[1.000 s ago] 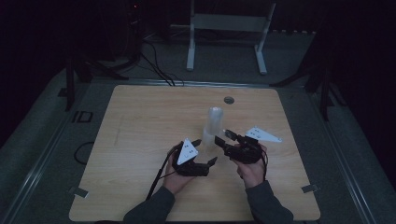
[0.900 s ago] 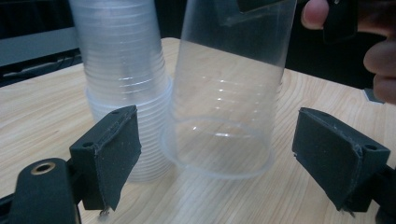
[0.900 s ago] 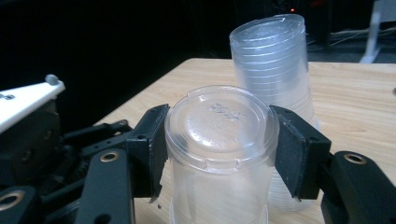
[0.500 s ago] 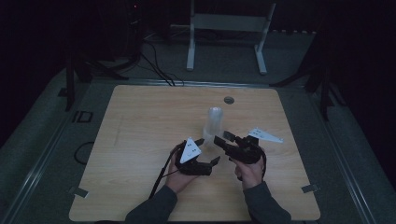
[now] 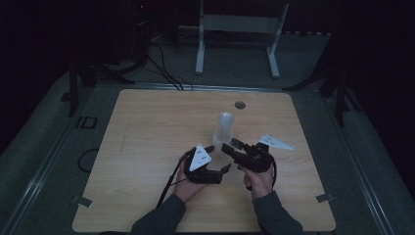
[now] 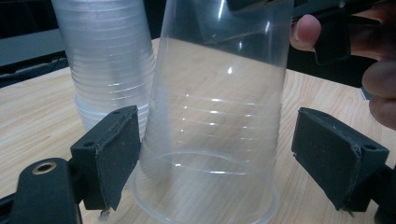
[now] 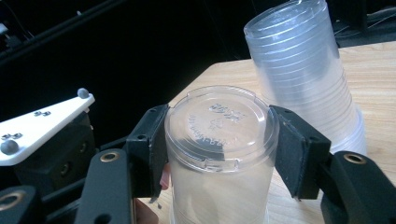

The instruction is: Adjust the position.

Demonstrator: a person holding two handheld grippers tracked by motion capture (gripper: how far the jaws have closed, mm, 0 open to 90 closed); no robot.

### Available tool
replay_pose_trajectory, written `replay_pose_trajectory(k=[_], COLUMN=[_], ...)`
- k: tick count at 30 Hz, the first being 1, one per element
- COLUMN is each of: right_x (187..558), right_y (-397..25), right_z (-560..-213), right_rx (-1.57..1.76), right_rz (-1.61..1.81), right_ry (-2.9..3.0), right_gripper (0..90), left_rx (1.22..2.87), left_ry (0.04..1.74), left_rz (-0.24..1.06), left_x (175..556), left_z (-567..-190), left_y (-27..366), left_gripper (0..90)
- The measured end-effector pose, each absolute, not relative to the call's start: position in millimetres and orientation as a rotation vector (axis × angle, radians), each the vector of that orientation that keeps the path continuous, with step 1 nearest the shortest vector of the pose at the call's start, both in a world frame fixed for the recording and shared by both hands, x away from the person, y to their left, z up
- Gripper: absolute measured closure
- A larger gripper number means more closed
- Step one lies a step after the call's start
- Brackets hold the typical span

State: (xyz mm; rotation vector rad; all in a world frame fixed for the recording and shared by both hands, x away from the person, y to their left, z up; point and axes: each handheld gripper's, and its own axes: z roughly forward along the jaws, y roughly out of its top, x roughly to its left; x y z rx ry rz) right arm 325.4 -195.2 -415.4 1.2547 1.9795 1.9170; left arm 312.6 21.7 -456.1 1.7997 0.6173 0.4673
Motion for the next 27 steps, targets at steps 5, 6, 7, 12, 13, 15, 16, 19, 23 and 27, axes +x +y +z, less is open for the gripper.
replay_pose_trajectory(k=[5,6,7,12,13,15,16,19,23,27], right_x=[325.9,326.3,326.5,327.0,327.2,327.2,327.2,327.2,327.8,328.5], right_y=[-197.6,-198.3,-198.8,-200.5,-200.6,-200.6,-200.6,-200.8,-201.4,-202.0], right_z=[-418.8,-419.3,-419.6,-419.7,-419.7,-419.8,-419.8,-419.9,-420.2,-420.8], right_rx=[1.28,1.281,1.285,1.299,1.3,1.298,1.297,1.294,1.296,1.297], right_rz=[1.94,1.948,1.954,1.986,1.989,1.989,1.991,1.998,2.004,2.004], right_ry=[1.963,1.96,1.958,1.943,1.943,1.944,1.945,1.948,1.952,1.959], right_gripper=[41.0,41.0,41.0,41.1,41.1,41.1,41.1,41.1,41.1,41.0], left_rx=[1.8,1.798,1.799,1.806,1.803,1.801,1.801,1.803,1.808,1.819], left_ry=[0.614,0.615,0.616,0.62,0.62,0.622,0.625,0.631,0.626,0.61], left_rz=[0.472,0.473,0.472,0.467,0.463,0.462,0.464,0.471,0.486,0.495], left_x=[312.9,313.1,313.3,314.9,315.3,316.0,316.2,316.6,315.4,313.7], left_z=[-455.6,-455.8,-455.9,-457.6,-457.9,-458.2,-458.4,-458.9,-458.5,-457.4], left_y=[22.7,23.0,23.2,22.6,22.6,22.5,22.5,22.8,22.3,21.7], left_gripper=[17.3,18.8,19.7,19.5,19.3,19.3,19.3,22.0,25.2,28.3])
